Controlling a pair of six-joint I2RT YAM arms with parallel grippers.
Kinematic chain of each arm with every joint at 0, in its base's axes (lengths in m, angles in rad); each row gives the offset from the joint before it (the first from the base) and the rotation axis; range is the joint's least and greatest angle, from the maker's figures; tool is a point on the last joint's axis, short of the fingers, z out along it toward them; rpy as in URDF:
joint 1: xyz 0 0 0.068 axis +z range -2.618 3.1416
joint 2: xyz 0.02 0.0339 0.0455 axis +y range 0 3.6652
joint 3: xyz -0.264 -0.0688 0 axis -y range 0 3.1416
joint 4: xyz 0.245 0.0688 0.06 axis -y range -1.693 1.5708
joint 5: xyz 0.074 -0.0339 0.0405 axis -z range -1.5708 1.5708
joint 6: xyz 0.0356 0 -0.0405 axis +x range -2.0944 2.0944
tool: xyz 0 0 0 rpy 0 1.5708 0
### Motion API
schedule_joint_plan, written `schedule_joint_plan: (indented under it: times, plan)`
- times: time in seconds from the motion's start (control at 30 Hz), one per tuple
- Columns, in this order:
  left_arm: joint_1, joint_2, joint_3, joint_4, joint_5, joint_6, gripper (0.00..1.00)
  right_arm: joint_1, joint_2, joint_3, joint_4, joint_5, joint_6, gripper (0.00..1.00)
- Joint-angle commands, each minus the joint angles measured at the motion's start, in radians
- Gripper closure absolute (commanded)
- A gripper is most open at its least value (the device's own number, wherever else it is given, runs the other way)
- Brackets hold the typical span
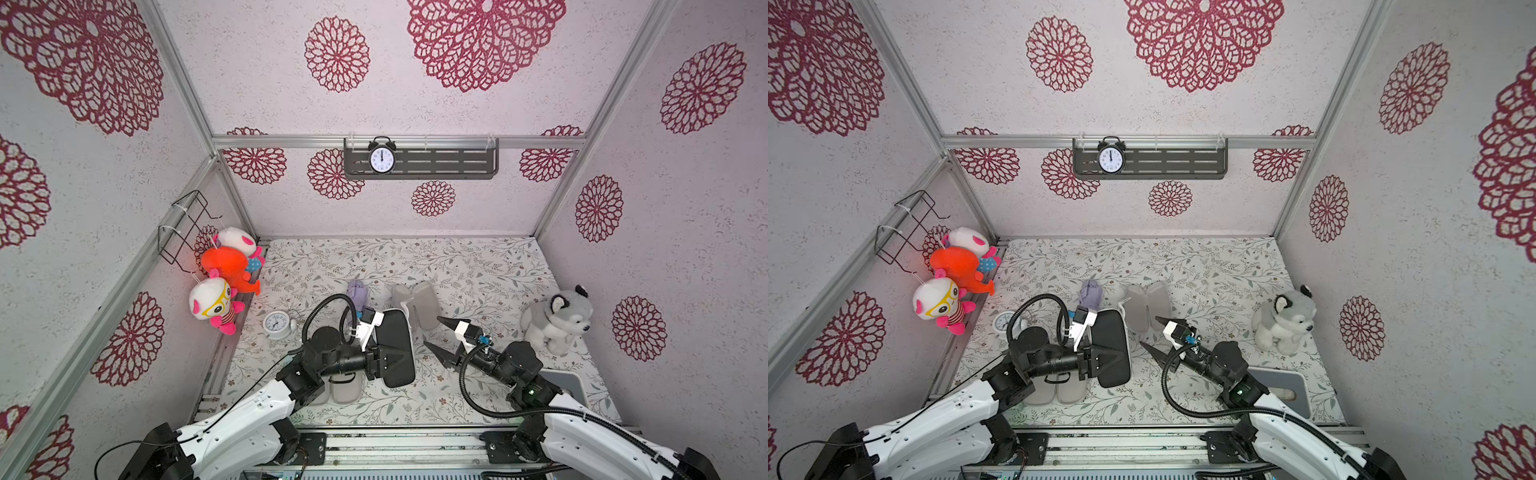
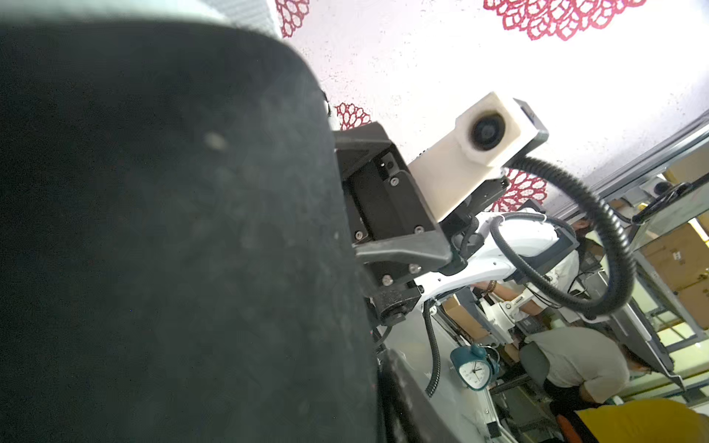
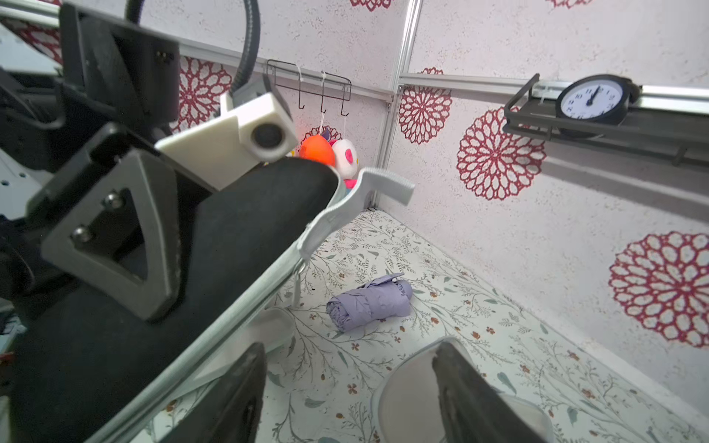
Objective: Put umbrellas into zippered umbrella sleeves
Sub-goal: Pick up the umbrella sleeve at the center of the board, then zip the zipper on the umbrella sleeve.
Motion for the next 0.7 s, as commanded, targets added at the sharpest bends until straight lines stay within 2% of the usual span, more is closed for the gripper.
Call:
schedule_joint_plan:
  times: [0.0,0.27,0.5,0.67]
  plan:
    - [0.049,0.019,0.046,0.071,0.122,0.044,0.9,-0.005,0.056,-0.019,0.177,-0.029,-0.175,0.34]
    - [0.074,0.112,0.098,0.137,0.271,0.037,0.91,-0.006,0.177,0.028,0.272,-0.068,-0.25,0.48]
    - [0.106,0.172,0.113,0.176,0.297,0.018,0.91,-0.027,0.277,0.058,0.348,-0.035,-0.266,0.58]
    - [0.131,0.204,0.116,0.218,0.315,-0.004,0.93,-0.03,0.299,0.067,0.408,-0.062,-0.239,0.59]
